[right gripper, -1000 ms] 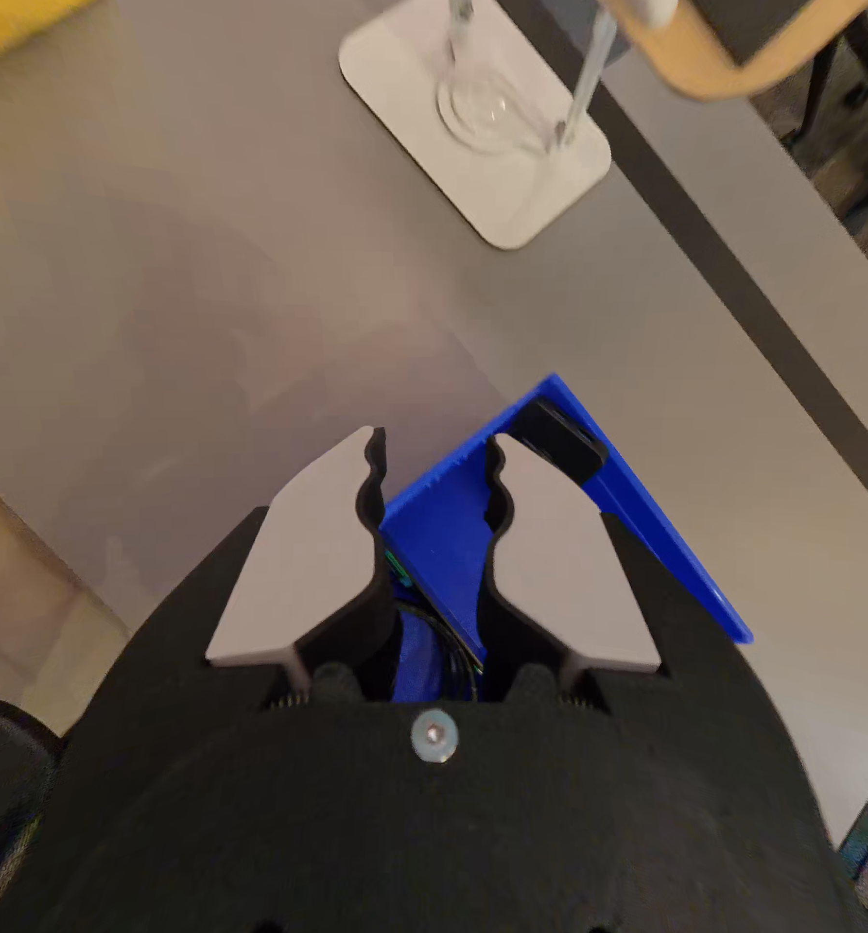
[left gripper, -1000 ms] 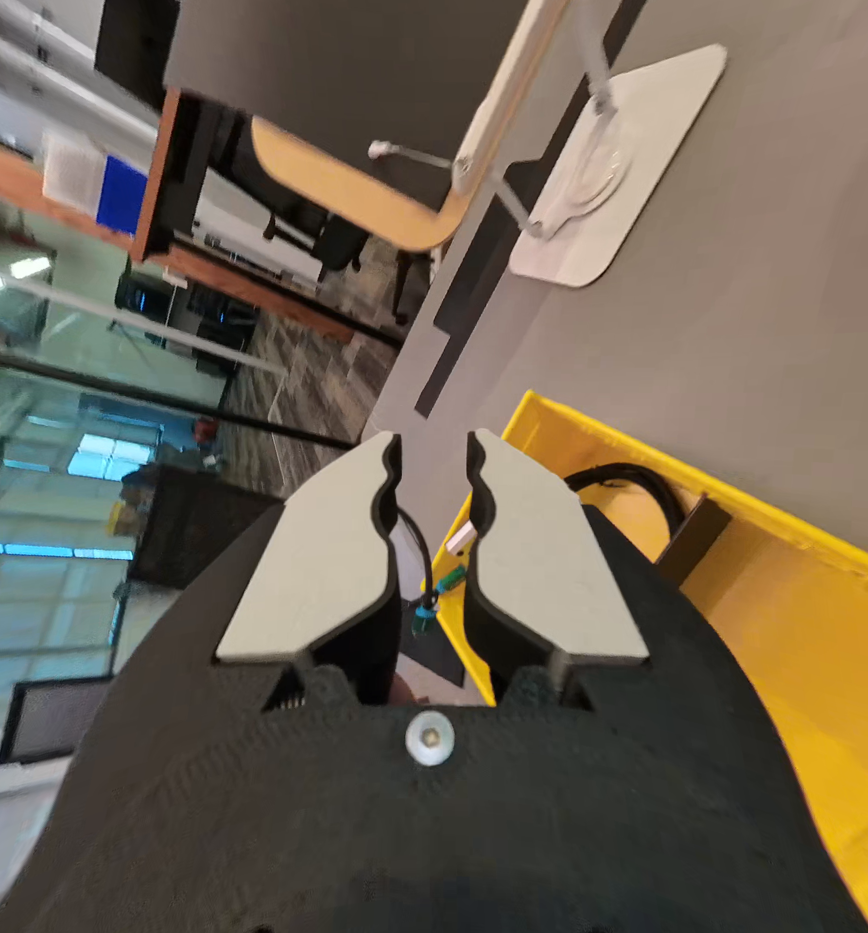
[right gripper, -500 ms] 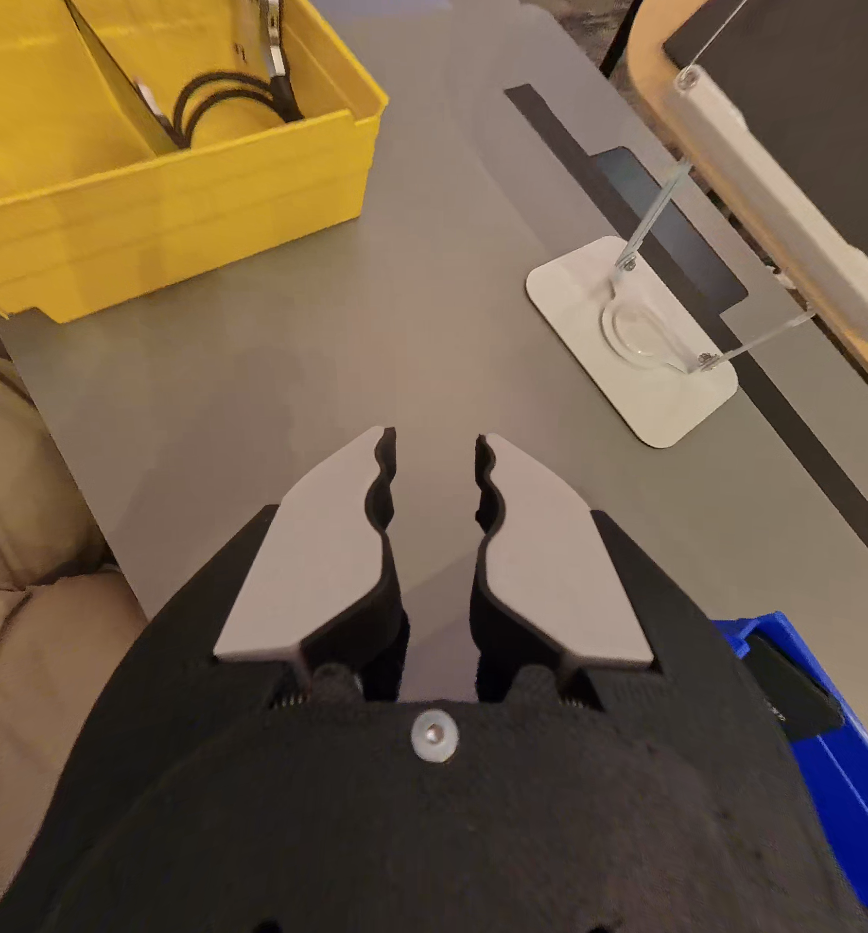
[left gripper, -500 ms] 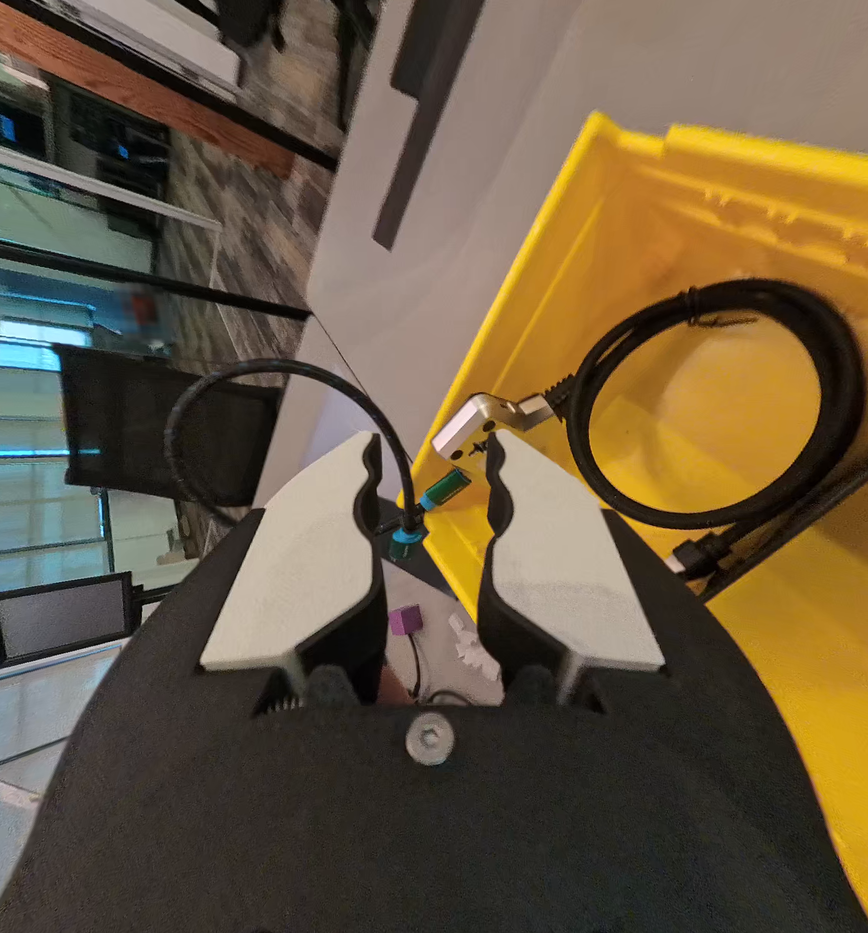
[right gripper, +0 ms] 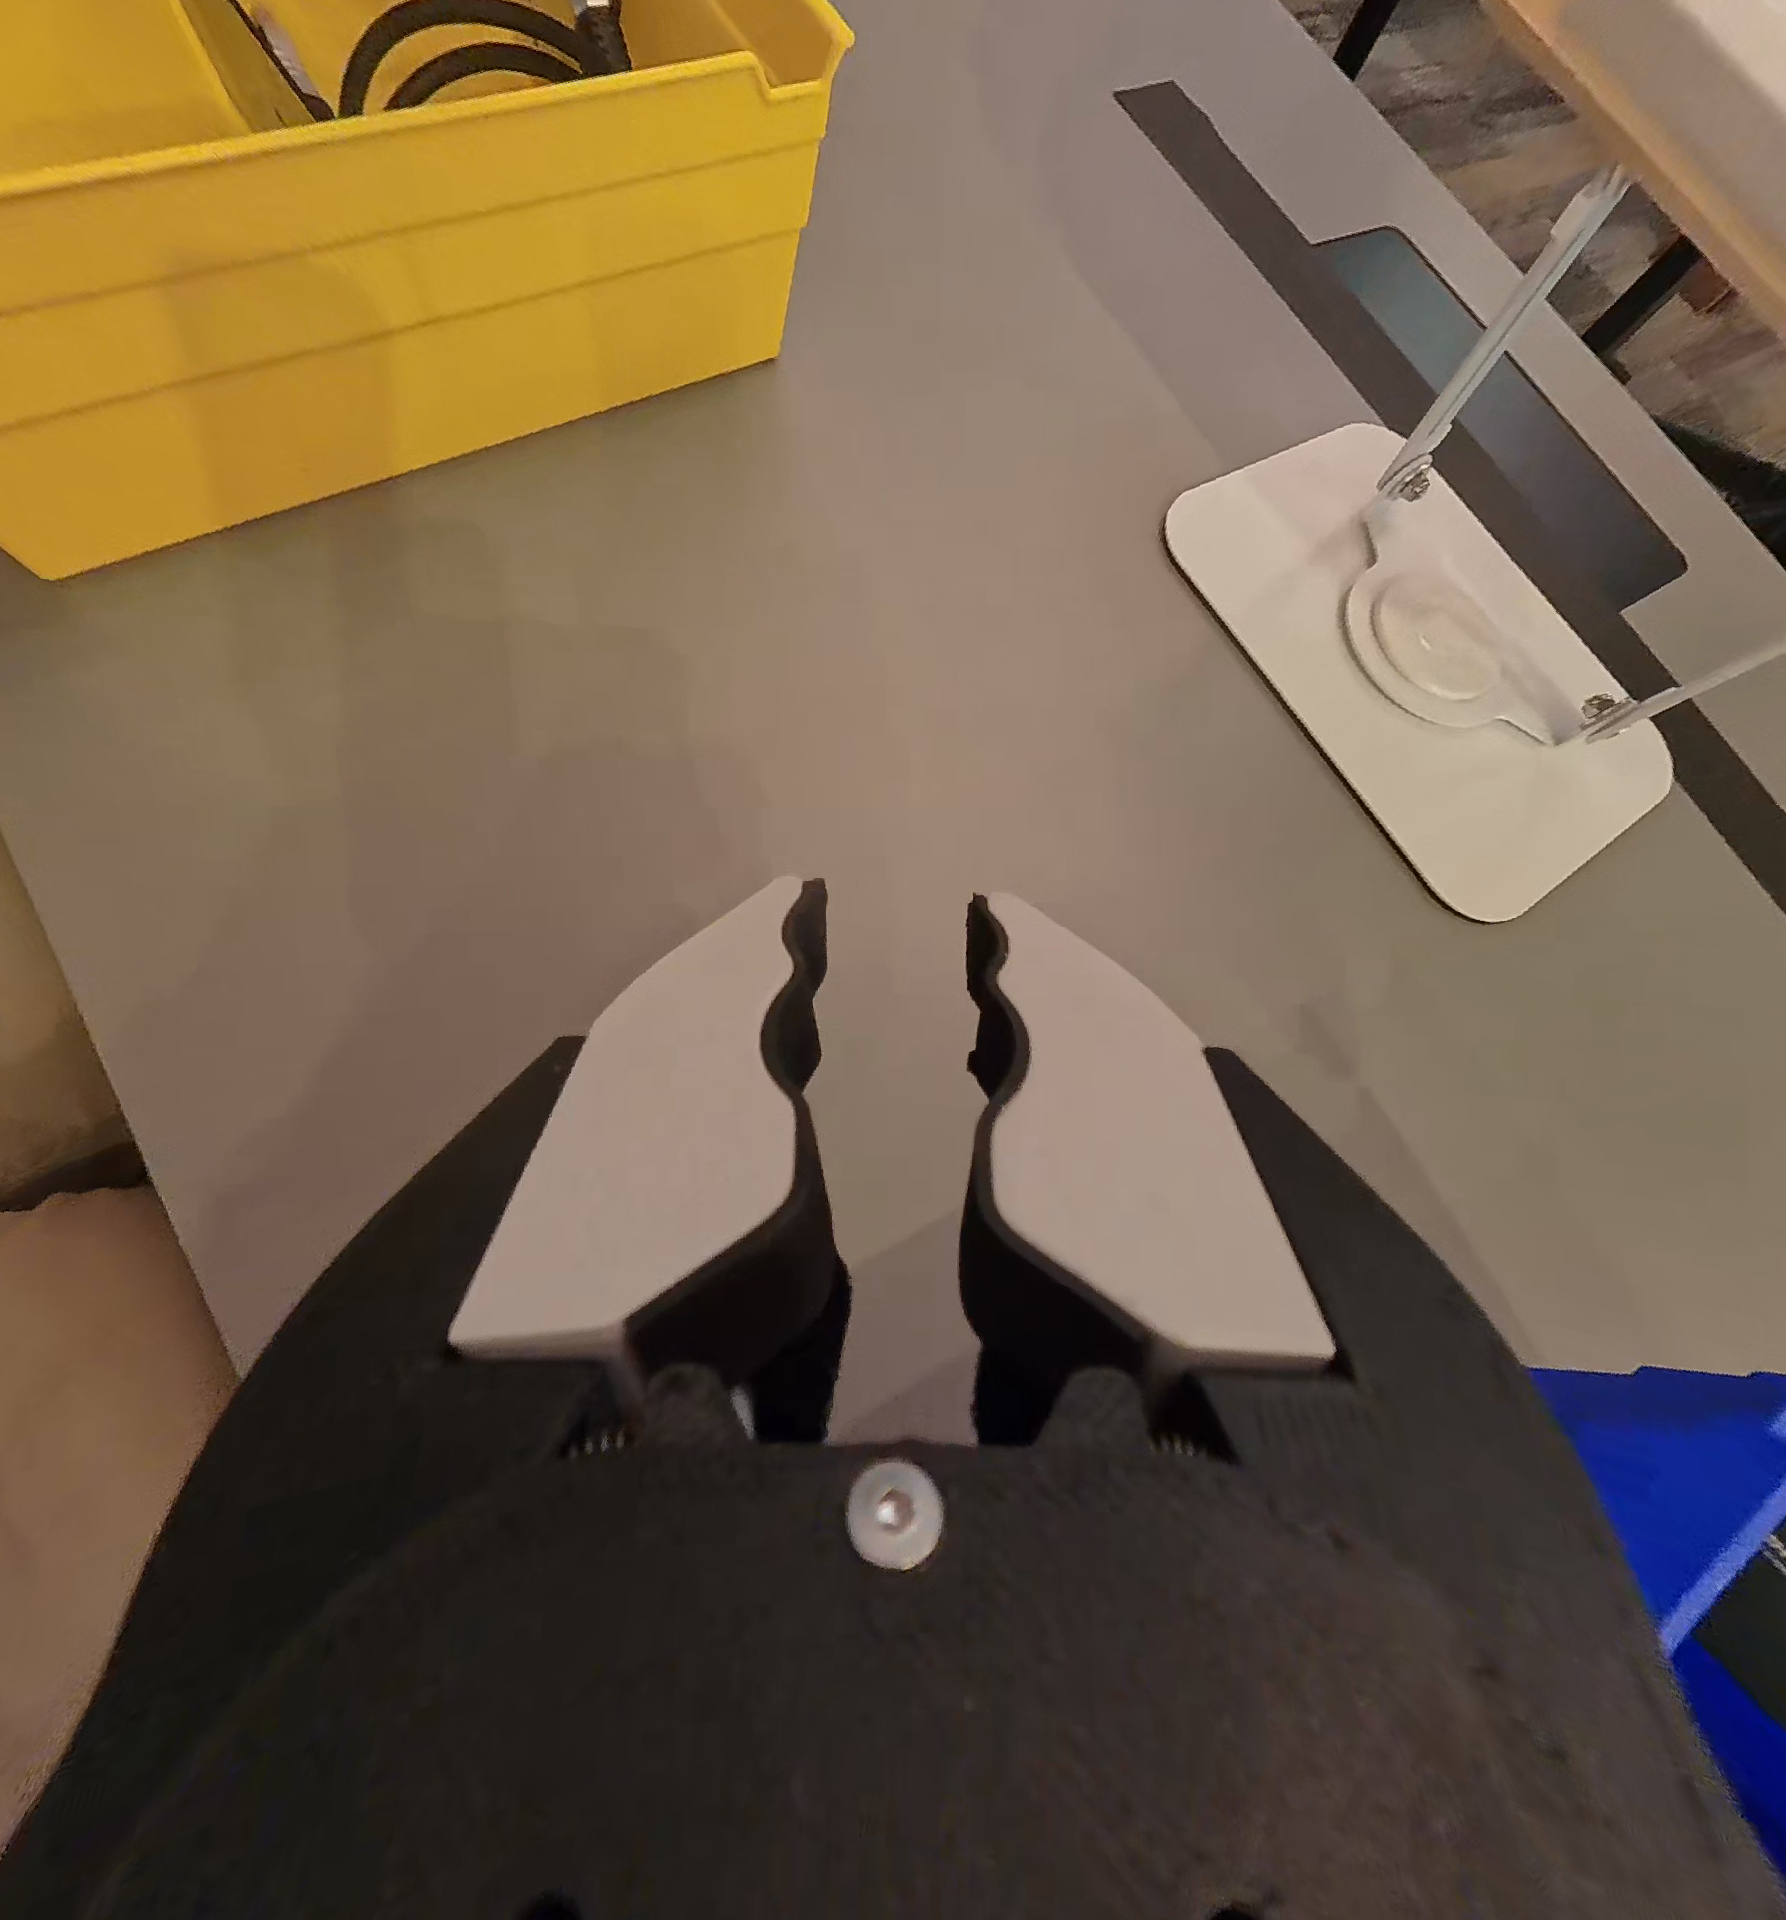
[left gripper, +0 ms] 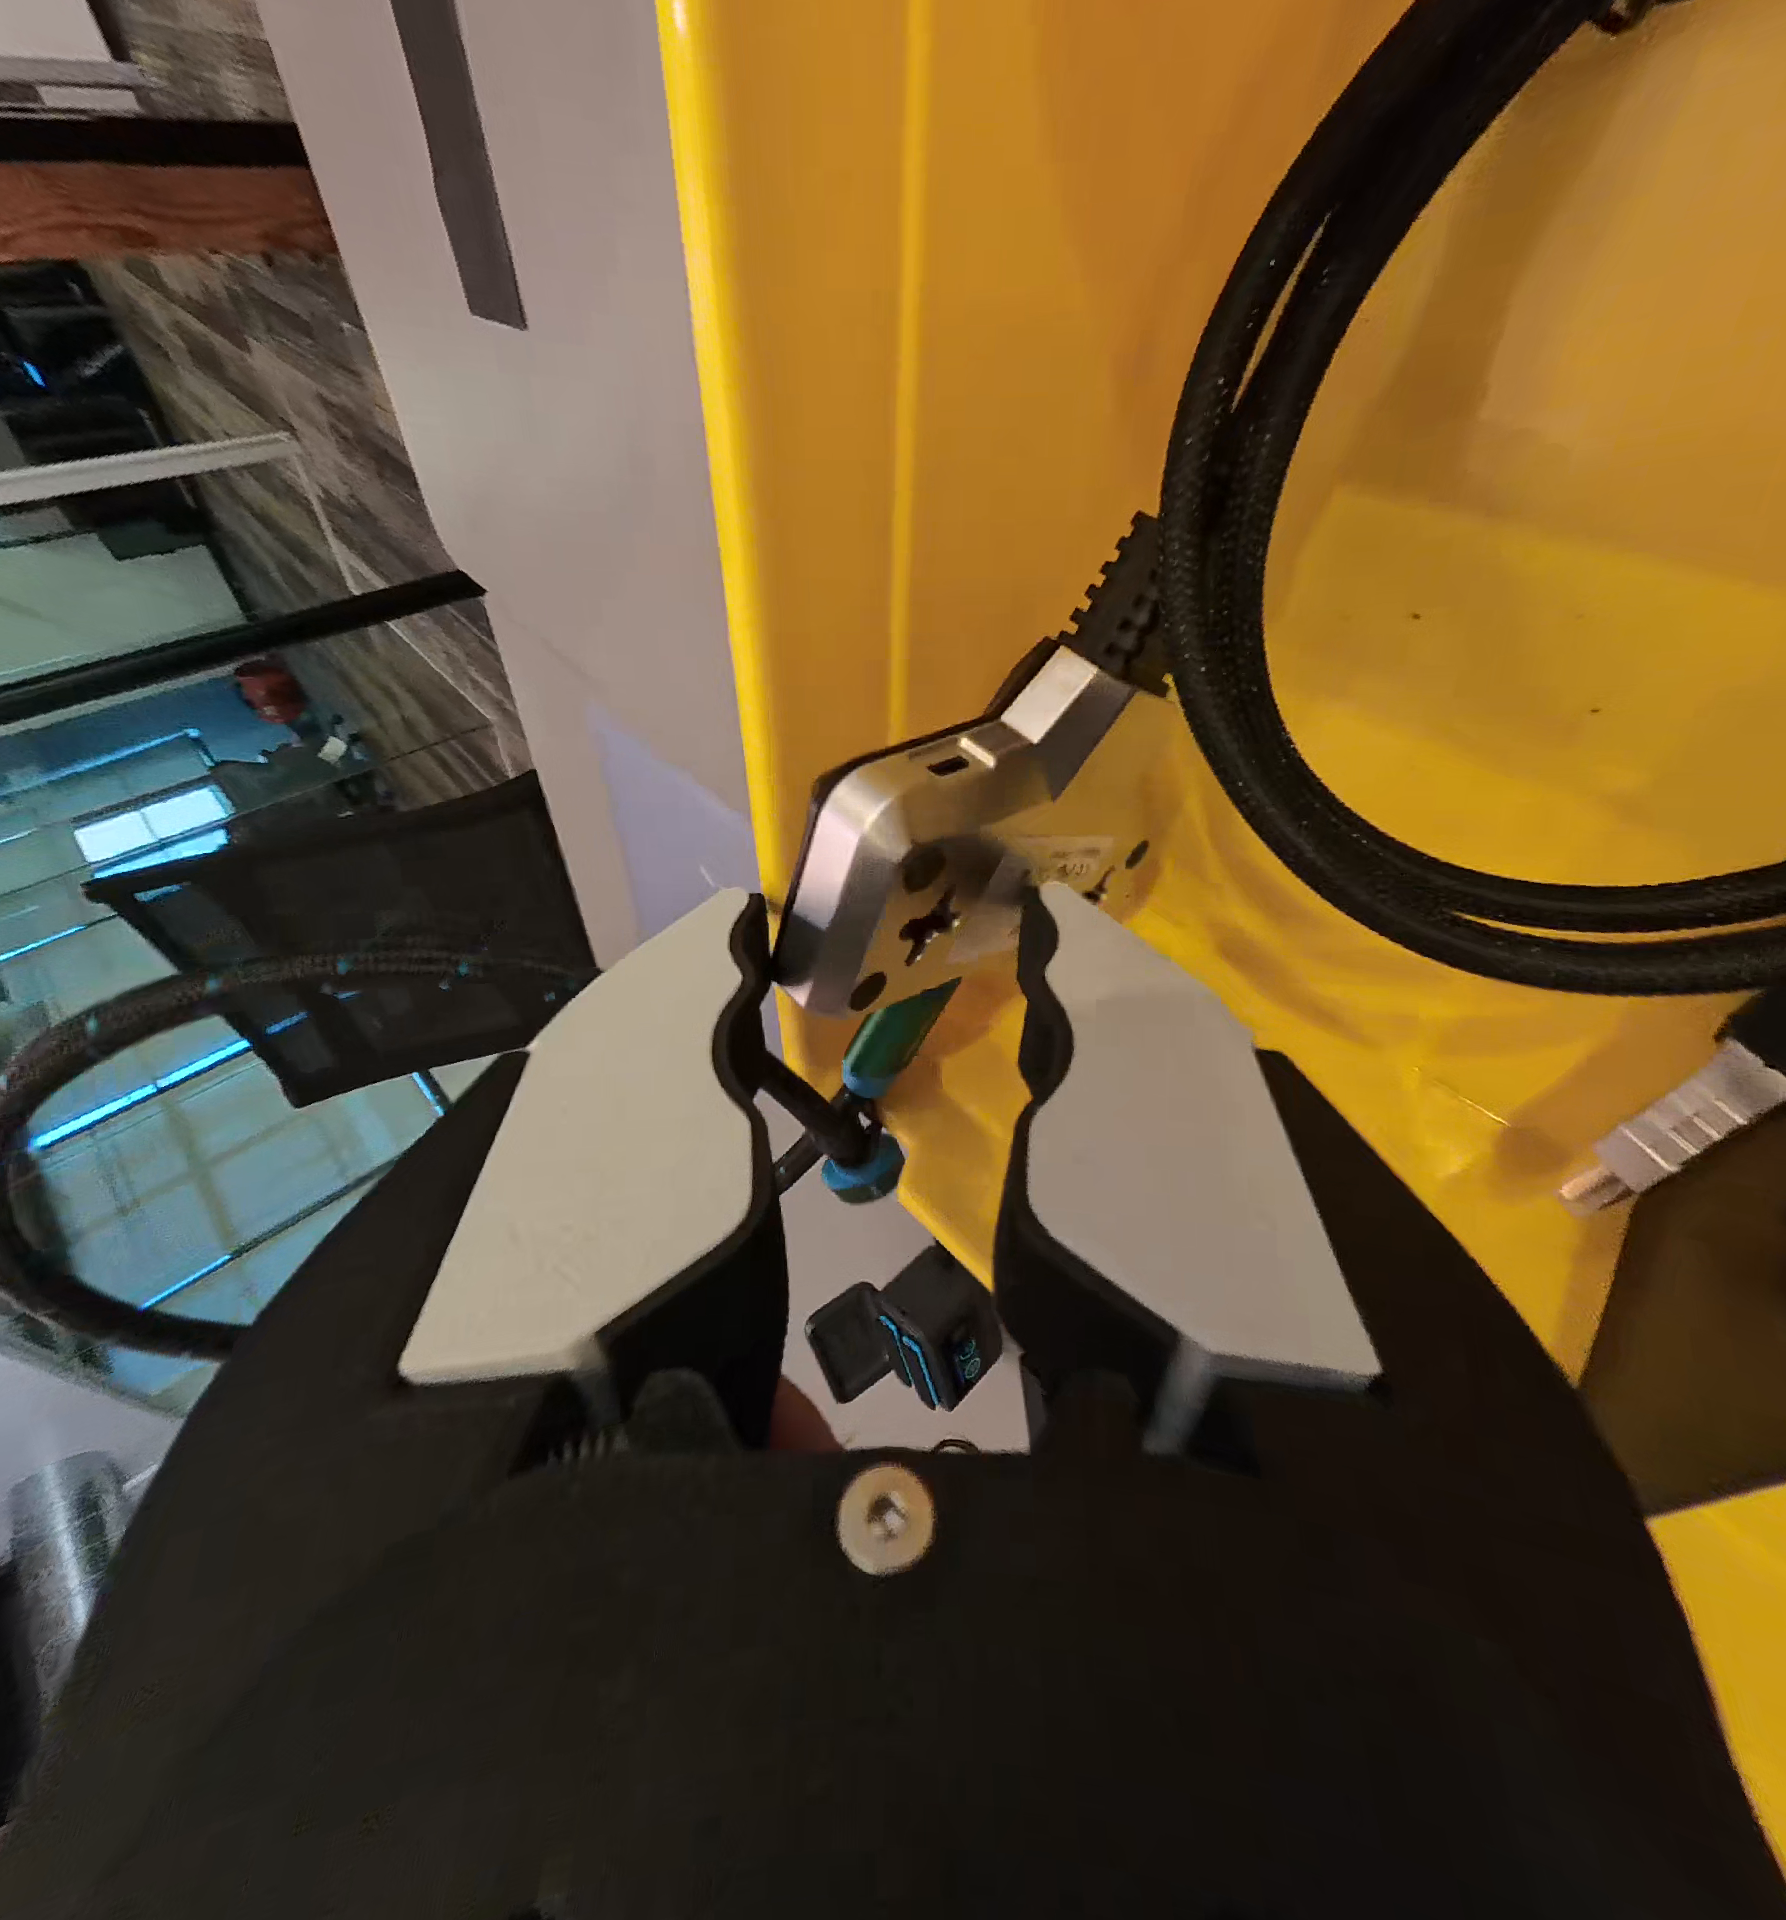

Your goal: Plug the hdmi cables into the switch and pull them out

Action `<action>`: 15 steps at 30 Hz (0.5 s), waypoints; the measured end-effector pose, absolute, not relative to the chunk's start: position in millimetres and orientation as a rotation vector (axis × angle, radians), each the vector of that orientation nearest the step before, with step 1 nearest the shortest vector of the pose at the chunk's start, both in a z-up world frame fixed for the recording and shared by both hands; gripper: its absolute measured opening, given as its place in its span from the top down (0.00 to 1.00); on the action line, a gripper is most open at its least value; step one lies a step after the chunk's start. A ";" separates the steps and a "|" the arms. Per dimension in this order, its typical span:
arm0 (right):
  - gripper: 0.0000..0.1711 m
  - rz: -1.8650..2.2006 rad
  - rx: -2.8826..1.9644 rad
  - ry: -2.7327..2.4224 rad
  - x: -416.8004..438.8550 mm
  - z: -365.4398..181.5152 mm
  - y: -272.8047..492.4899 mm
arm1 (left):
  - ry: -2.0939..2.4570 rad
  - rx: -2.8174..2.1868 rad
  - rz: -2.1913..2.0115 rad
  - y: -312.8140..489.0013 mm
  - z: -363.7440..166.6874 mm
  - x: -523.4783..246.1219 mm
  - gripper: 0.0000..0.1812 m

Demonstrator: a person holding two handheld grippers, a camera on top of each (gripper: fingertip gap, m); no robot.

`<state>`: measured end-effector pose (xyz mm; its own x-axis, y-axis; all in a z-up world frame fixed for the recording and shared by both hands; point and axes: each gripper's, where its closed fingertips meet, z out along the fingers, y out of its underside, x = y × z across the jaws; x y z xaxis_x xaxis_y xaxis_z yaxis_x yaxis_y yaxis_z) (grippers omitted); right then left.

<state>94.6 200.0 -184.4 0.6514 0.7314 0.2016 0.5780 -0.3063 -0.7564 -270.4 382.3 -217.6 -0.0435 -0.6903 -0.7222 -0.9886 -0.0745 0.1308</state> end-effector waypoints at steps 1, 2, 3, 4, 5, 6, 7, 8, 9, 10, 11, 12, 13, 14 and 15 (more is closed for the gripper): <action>0.86 0.216 -2.005 -1.021 95.3 -184.7 200.8 | 1.766 -1.784 0.928 380.8 -216.8 -270.9 0.76; 0.86 0.211 -2.004 -1.022 95.8 -185.2 201.3 | 1.763 -1.764 0.938 379.2 -216.3 -271.2 0.76; 0.86 0.212 -2.007 -1.024 96.0 -186.3 201.4 | 1.760 -1.743 0.945 377.1 -215.6 -271.3 0.77; 0.86 0.213 -2.010 -1.025 96.1 -187.6 201.4 | 1.755 -1.724 0.950 374.6 -214.4 -271.7 0.78; 0.86 0.211 -2.010 -1.025 96.2 -188.6 201.4 | 1.745 -1.707 0.958 372.4 -212.6 -271.9 0.78; 0.86 0.206 -2.010 -1.027 96.3 -189.4 201.5 | 1.734 -1.688 0.965 370.1 -211.4 -271.9 0.79; 0.86 0.199 -2.011 -1.031 96.5 -189.9 201.7 | 1.730 -1.667 0.970 367.5 -210.6 -271.4 0.79; 0.86 0.191 -2.012 -1.035 96.8 -190.5 201.9 | 1.732 -1.654 0.968 364.5 -210.7 -270.7 0.79; 0.86 0.186 -2.013 -1.038 96.8 -191.0 201.8 | 1.742 -1.651 0.951 360.6 -210.8 -269.4 0.80; 0.86 0.185 -2.012 -1.041 96.2 -191.5 201.5 | 1.760 -1.647 0.929 356.8 -210.6 -267.6 0.80; 0.86 0.184 -2.010 -1.044 95.5 -191.6 201.3 | 1.769 -1.640 0.921 354.3 -210.6 -266.0 0.80; 0.86 0.180 -2.009 -1.046 94.9 -191.6 201.1 | 1.768 -1.627 0.926 353.0 -210.8 -264.7 0.80; 0.86 0.173 -2.008 -1.050 94.5 -191.8 201.1 | 1.766 -1.614 0.942 352.8 -211.1 -264.7 0.79; 0.86 0.165 -2.007 -1.056 94.0 -192.3 200.9 | 1.756 -1.607 0.956 353.5 -211.4 -265.0 0.79; 0.86 0.159 -2.008 -1.063 93.6 -193.4 200.5 | 1.752 -1.594 0.974 354.4 -212.1 -265.2 0.78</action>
